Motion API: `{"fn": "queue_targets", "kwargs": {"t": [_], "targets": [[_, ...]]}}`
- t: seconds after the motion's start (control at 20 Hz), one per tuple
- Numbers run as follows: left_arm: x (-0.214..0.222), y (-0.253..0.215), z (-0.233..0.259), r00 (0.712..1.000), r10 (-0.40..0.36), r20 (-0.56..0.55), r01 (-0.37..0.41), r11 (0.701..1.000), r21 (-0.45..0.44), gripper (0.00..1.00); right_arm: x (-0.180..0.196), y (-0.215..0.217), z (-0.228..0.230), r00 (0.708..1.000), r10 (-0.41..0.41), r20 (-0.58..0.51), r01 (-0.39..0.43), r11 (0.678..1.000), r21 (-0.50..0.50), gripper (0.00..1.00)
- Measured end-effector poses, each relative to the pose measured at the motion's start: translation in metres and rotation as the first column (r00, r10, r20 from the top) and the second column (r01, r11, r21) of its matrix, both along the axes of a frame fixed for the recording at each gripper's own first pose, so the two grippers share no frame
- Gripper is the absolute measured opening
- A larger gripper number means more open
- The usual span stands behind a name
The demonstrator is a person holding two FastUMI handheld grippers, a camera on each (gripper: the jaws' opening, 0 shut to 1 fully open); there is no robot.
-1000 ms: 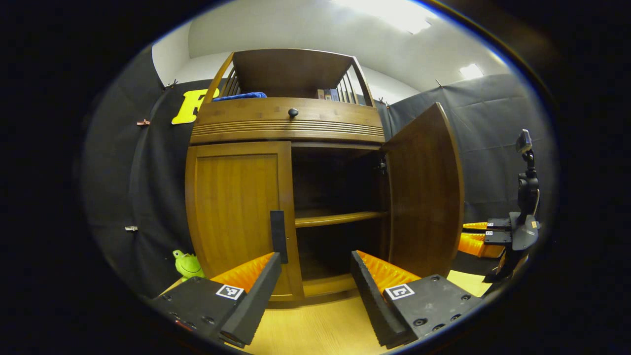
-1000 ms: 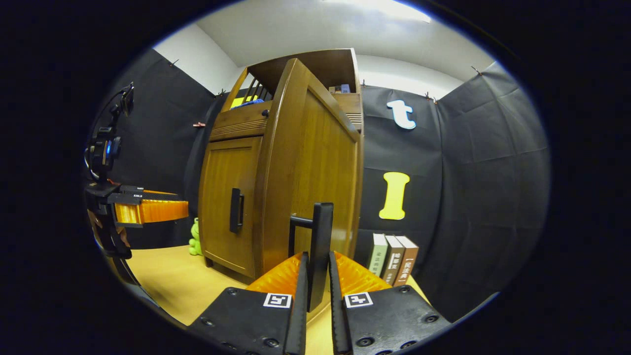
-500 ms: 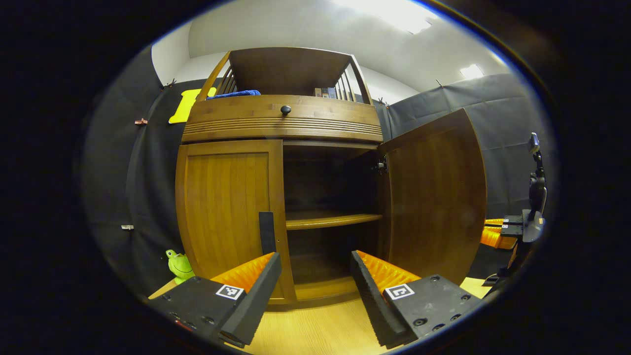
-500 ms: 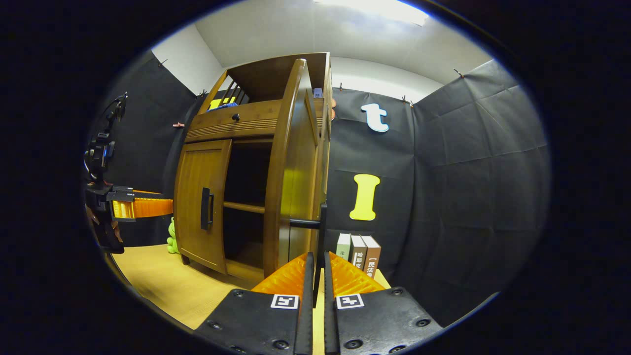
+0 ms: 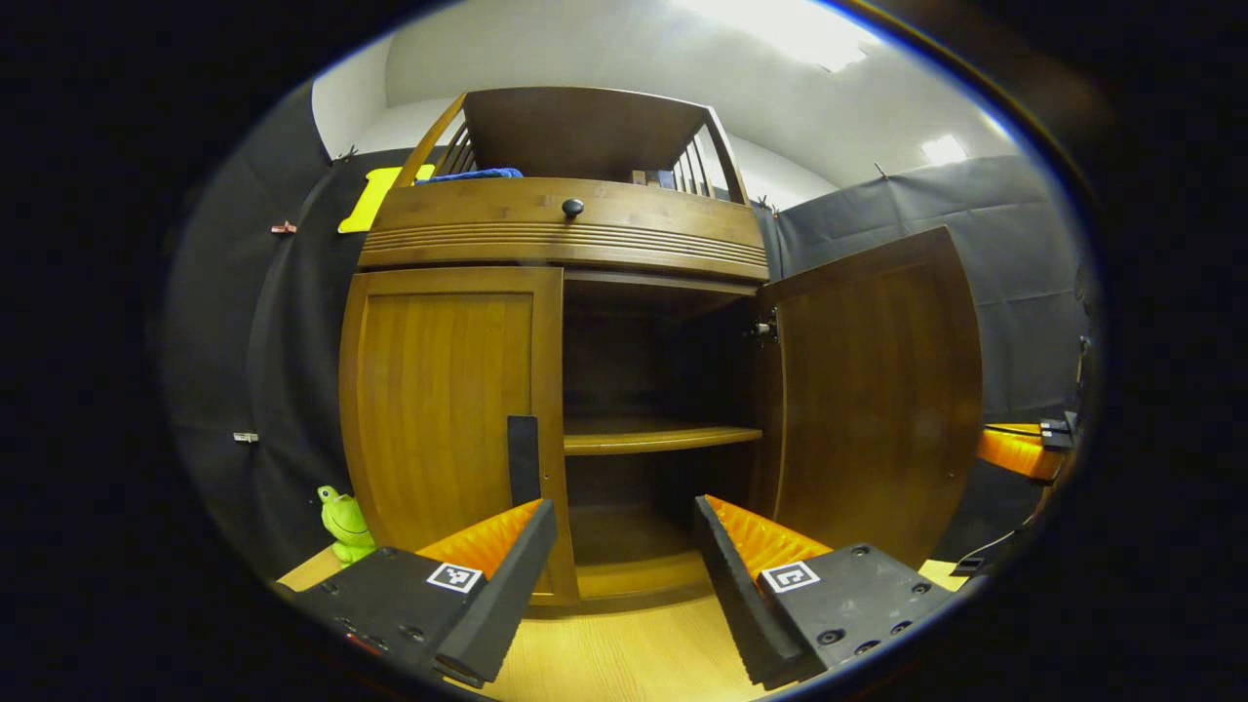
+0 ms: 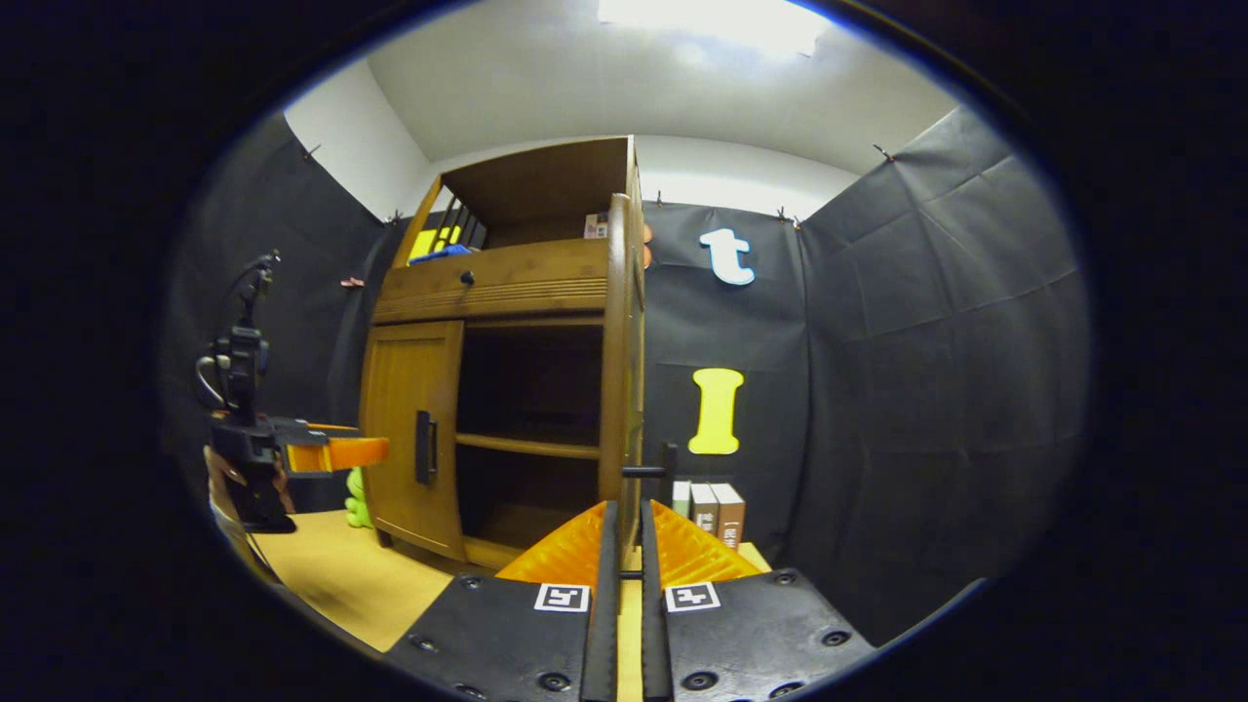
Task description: Open the right door of the double-door shoe cabinet with the right hand, and open the left door with the left hand.
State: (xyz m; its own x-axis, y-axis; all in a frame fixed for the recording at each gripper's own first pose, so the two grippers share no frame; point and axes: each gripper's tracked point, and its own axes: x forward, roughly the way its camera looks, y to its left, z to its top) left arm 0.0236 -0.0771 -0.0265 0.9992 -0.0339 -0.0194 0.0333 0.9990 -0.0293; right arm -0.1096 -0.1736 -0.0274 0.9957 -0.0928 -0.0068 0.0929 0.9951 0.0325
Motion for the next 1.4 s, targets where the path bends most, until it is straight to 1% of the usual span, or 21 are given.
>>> {"fn": "queue_targets", "kwargs": {"t": [0.05,0.1,0.2,0.25,0.3,0.35,0.45,0.5,0.55,0.65,0.75,0.9,0.95,1.0,1.05,1.1,1.15,1.25,1.3,1.35,1.4], "targets": [[0.004,0.003,-0.001,1.000,0.004,-0.006,-0.004,1.000,-0.003,0.87,-0.002,0.014,0.000,0.999,0.050,-0.008,-0.050,0.998,0.029,0.27],[0.008,0.006,-0.003,1.000,0.009,-0.011,-0.009,1.000,-0.004,0.88,0.001,0.022,-0.002,0.996,0.082,-0.020,-0.081,0.995,0.051,0.43],[0.021,0.016,-0.005,0.999,0.031,-0.018,-0.031,1.000,0.003,0.89,-0.001,0.029,0.000,0.992,0.125,-0.029,-0.123,0.990,0.068,0.75],[0.029,0.022,-0.005,0.999,0.044,-0.017,-0.044,0.999,0.006,0.89,0.000,0.034,0.000,0.990,0.138,-0.031,-0.135,0.988,0.071,0.77],[0.038,0.027,-0.005,0.998,0.055,-0.015,-0.055,0.998,0.005,0.89,0.000,0.034,0.000,0.990,0.140,-0.030,-0.137,0.988,0.072,0.83],[0.048,0.032,-0.004,0.998,0.065,-0.015,-0.065,0.998,-0.001,0.87,0.001,0.035,0.001,0.990,0.140,-0.026,-0.138,0.988,0.072,0.84],[0.070,0.045,-0.010,0.995,0.097,-0.029,-0.097,0.995,-0.015,0.88,0.002,0.033,0.005,0.991,0.132,-0.012,-0.130,0.989,0.074,0.85],[0.080,0.053,-0.011,0.993,0.114,-0.034,-0.115,0.993,-0.018,0.87,0.003,0.030,0.007,0.993,0.119,-0.007,-0.118,0.990,0.074,0.83],[0.089,0.060,-0.012,0.991,0.128,-0.034,-0.129,0.991,-0.020,0.87,0.003,0.029,0.007,0.994,0.112,-0.001,-0.112,0.991,0.073,0.87],[0.108,0.072,-0.014,0.987,0.160,-0.025,-0.161,0.987,-0.027,0.87,0.002,0.029,0.012,0.994,0.110,0.018,-0.111,0.992,0.066,0.87],[0.123,0.078,-0.017,0.985,0.171,-0.012,-0.171,0.985,-0.035,0.87,0.002,0.023,0.010,0.996,0.087,0.019,-0.088,0.995,0.049,0.87],[0.141,0.081,-0.027,0.985,0.171,-0.023,-0.172,0.984,-0.046,0.87,0.003,0.016,0.005,0.998,0.056,0.013,-0.056,0.998,0.026,0.87],[0.145,0.082,-0.031,0.984,0.178,-0.026,-0.179,0.983,-0.042,0.87,0.003,0.014,0.003,0.999,0.049,0.009,-0.049,0.999,0.022,0.90],[0.149,0.086,-0.034,0.980,0.198,-0.022,-0.198,0.980,-0.027,0.86,0.004,0.012,0.002,0.999,0.044,0.007,-0.044,0.999,0.018,0.87],[0.152,0.091,-0.036,0.975,0.222,-0.017,-0.222,0.975,-0.006,0.82,0.005,0.010,0.001,0.999,0.037,0.004,-0.037,0.999,0.012,0.84],[0.156,0.095,-0.037,0.971,0.240,-0.010,-0.240,0.971,0.014,0.79,0.005,0.008,0.000,0.999,0.032,0.002,-0.032,0.999,0.005,0.87],[0.158,0.096,-0.038,0.970,0.243,-0.008,-0.243,0.970,0.018,0.73,0.004,0.007,0.000,1.000,0.029,0.000,-0.029,1.000,-0.001,0.87],[0.165,0.094,-0.043,0.972,0.233,-0.019,-0.233,0.973,0.003,0.69,0.005,0.006,-0.004,1.000,0.025,-0.008,-0.025,1.000,-0.002,0.87],[0.169,0.095,-0.045,0.973,0.230,-0.031,-0.230,0.973,-0.002,0.69,0.004,0.007,-0.004,1.000,0.026,-0.011,-0.026,1.000,-0.002,0.87],[0.170,0.091,-0.047,0.977,0.209,-0.041,-0.210,0.978,-0.018,0.69,0.004,0.007,-0.005,1.000,0.026,-0.012,-0.026,1.000,-0.002,0.87],[0.172,0.089,-0.043,0.979,0.203,-0.030,-0.204,0.978,-0.033,0.69,0.003,0.007,-0.005,1.000,0.022,-0.013,-0.022,1.000,-0.003,0.87]]}}
